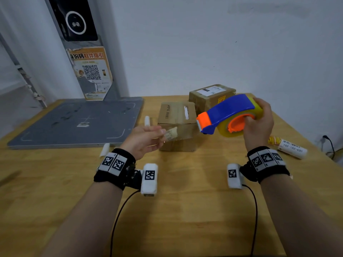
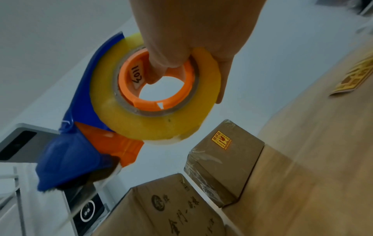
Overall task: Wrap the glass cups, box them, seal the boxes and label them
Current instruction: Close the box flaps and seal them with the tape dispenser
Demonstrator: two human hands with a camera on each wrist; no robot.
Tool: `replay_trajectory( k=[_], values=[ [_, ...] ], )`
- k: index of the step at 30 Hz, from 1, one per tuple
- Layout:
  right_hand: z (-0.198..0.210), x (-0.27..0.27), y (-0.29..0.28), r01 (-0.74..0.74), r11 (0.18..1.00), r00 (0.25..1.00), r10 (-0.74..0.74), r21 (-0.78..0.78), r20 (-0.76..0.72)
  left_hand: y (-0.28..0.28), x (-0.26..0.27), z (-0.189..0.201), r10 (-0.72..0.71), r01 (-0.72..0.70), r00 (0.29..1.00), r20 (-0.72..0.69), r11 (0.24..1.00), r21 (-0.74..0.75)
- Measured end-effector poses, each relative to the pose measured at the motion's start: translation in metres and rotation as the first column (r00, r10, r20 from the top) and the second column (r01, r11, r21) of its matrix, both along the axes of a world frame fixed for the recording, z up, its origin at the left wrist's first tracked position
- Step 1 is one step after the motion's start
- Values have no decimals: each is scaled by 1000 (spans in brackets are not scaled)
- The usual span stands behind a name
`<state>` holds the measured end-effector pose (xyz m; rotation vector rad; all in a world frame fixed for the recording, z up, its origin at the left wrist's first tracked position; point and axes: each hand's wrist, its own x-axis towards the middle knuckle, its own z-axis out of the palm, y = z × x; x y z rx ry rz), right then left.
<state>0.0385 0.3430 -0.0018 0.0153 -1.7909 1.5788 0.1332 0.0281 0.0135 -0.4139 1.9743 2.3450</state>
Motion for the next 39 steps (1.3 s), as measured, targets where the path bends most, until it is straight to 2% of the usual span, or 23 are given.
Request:
replay_trajectory(
  k=[3,9,14,16,18,23,25,28,32,36,39],
  values=[
    [-2,-1,1,20,997,1000,-21,-72,-18,-6,-1,-1,-10,11,1000,-20,1000,12],
    [-7,-3,-4,10,996,997,-16,-91,-69,-13,-12,4,78,-107,985,-155,976,-190],
    [-16,-20,-3,-11,990,998,1,-141,-66,-22,-29,7,125,-206,948,-293,941,-267],
    [-19,-26,-3,-30,986,999,26,-167,-30,-24,-33,7,114,-217,939,-323,928,-304],
    [-21,-29,-5,69,992,996,-62,-107,66,-25,-38,4,120,-241,933,-340,909,-339],
    [-31,-27,7,168,974,981,-149,-153,127,-44,-46,-2,152,-272,921,-360,910,-313],
    [-33,-26,7,163,980,981,-149,-114,124,-49,-47,-7,146,-263,928,-342,908,-327],
    [-33,-28,5,174,980,978,-160,-101,130,-52,-54,-15,178,-267,932,-317,927,-264],
    [-31,-30,2,164,984,979,-153,-72,132,-54,-61,-21,201,-294,917,-344,924,-243],
    [-35,-32,-4,170,980,972,-151,-98,181,-41,-65,-30,222,-326,913,-342,902,-283],
    [-41,-33,-9,189,976,965,-164,-105,205,-32,-69,-39,271,-353,911,-312,903,-246]
  ],
)
